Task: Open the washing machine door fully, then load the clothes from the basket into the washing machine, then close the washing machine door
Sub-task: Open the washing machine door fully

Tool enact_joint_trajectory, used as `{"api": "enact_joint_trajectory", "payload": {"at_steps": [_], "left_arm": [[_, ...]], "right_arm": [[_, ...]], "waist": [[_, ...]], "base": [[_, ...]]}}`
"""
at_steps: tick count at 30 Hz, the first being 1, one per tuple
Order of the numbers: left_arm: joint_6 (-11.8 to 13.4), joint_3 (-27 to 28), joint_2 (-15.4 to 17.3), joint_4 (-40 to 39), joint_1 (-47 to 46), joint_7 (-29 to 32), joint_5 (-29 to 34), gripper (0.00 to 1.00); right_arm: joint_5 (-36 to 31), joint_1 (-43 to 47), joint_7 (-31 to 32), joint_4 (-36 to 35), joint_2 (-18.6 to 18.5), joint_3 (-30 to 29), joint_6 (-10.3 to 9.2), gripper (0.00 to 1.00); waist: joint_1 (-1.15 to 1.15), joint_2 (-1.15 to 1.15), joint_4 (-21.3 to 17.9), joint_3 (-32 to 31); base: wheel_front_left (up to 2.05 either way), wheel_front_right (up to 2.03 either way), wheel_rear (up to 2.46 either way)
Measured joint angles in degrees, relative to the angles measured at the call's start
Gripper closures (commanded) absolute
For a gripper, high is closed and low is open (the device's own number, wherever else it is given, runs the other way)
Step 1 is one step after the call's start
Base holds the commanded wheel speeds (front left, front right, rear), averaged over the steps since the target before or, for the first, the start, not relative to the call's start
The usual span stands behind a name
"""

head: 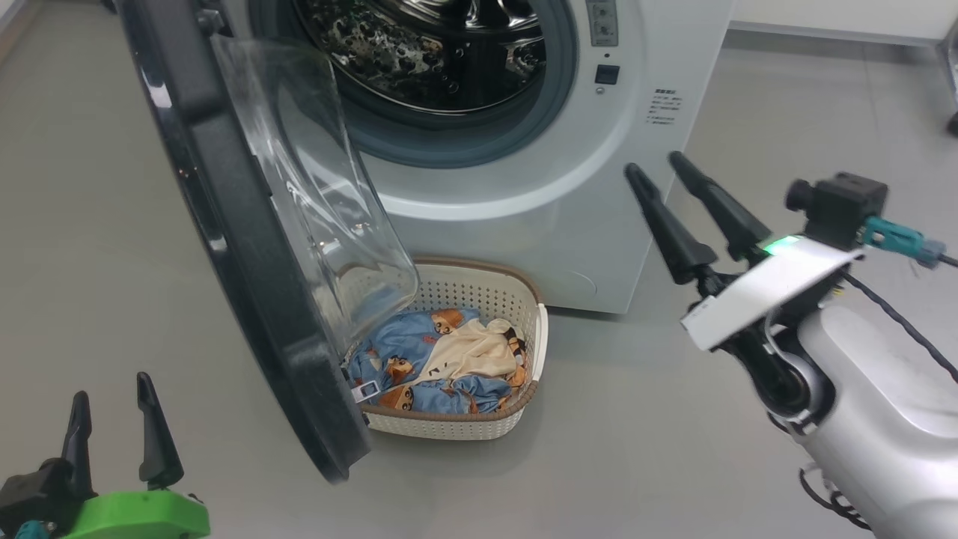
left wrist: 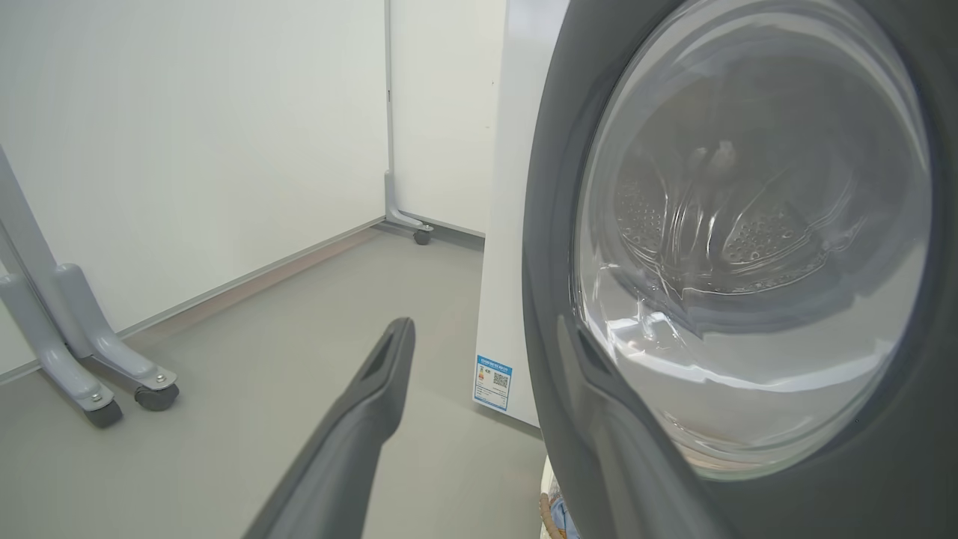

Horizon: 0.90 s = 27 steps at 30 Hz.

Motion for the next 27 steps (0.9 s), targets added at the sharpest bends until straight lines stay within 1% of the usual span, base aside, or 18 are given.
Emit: {"api": "enact_joint_trajectory", "payload": {"at_steps": [3, 4, 5, 7, 9, 12, 13, 18, 20, 21, 22, 24, 26, 27], "left_arm": [[-0.01, 0.32, 0.00, 0.01, 0.90, 0.00, 0.37, 0.00], [-0.01, 0.55, 0.00, 0.03, 1.29, 0.00, 0.55, 0.00], [-0.01, 0.91, 0.00, 0.00, 1.66, 0.00, 0.55, 0.00], [-0.02, 1.80, 0.01, -0.04, 2.57, 0.00, 0.55, 0.00], [-0.23, 2.35, 0.03, -0.07, 3.35, 0.00, 0.70, 0.00], [-0.44, 3.20, 0.02, -0.30, 4.35, 0.00, 1.99, 0.00], [-0.52, 3.53, 0.03, -0.33, 4.69, 0.00, 2.16, 0.00], [-0.92, 4.20, 0.07, -0.68, 5.54, 0.00, 2.58, 0.00], [-0.94, 3.99, 0.08, -0.67, 5.63, 0.00, 2.66, 0.00], [-1.02, 3.91, 0.07, -0.68, 5.63, 0.00, 2.86, 0.00], [-1.02, 3.91, 0.07, -0.68, 5.63, 0.00, 2.86, 0.00], [-1.32, 3.90, 0.07, -0.71, 5.63, 0.00, 2.93, 0.00], [-1.43, 3.90, 0.07, -0.70, 5.66, 0.00, 2.93, 0.00], [-1.44, 3.90, 0.07, -0.70, 5.66, 0.00, 2.93, 0.00]], "right_arm": [[-3.11, 3.47, -5.52, 3.01, -2.66, -2.11, -0.01, 0.00], [-3.63, 4.71, -7.45, 4.08, -3.00, -3.05, 0.00, 0.00], [-4.26, 5.80, -7.72, 4.91, -3.16, -3.92, -0.01, 0.00], [-5.55, 7.62, -6.65, 5.94, -3.25, -5.01, -0.12, 0.00], [-6.48, 9.35, -5.73, 6.64, -3.03, -6.08, -0.71, 0.00], [-9.15, 11.31, -5.20, 7.46, -3.10, -6.62, -2.18, 0.00], [-10.33, 11.91, -4.86, 7.42, -2.90, -7.64, -2.65, 0.00], [-15.95, 13.15, -4.70, 5.38, -1.56, -13.85, -4.35, 0.00], [-18.30, 14.59, -4.71, 4.63, -1.43, -15.89, -5.67, 0.00], [-19.01, 15.54, -4.71, 4.35, -1.29, -16.83, -5.86, 0.00], [-19.01, 15.54, -4.71, 4.35, -1.29, -16.83, -5.86, 0.00], [-21.35, 17.44, -4.70, 4.00, -1.22, -17.88, -6.64, 0.00], [-23.24, 19.06, -4.70, 3.67, -0.83, -18.93, -6.83, 0.00], [-24.17, 19.80, -4.70, 3.39, -0.45, -19.54, -7.28, 0.00]], "waist": [[0.00, 0.00, -1.42, -1.05], [0.00, 0.00, -1.81, -1.44], [0.00, 0.00, -2.22, -1.82], [0.00, 0.00, -3.07, -2.48], [0.00, 0.00, -3.92, -3.10], [0.00, 0.00, -5.18, -3.88], [0.00, 0.00, -5.58, -4.08], [0.00, 0.00, -7.46, -4.83], [0.00, 0.00, -8.01, -5.03], [0.00, 0.00, -8.19, -5.11], [0.00, 0.00, -8.19, -5.11], [0.00, 0.00, -8.42, -5.21], [0.00, 0.00, -8.56, -5.25], [0.00, 0.00, -8.62, -5.27]], "base": [[0.00, 0.00, 0.00], [0.00, 0.00, 0.00], [0.00, 0.00, 0.00], [0.00, 0.00, 0.00], [0.00, 0.00, 0.00], [0.00, 0.00, 0.00], [0.00, 0.00, 0.00], [0.00, 0.00, 0.00], [0.00, 0.00, 0.00], [0.00, 0.00, 0.00], [0.00, 0.00, 0.00], [0.00, 0.00, 0.00], [0.00, 0.00, 0.00], [0.00, 0.00, 0.00]]}}
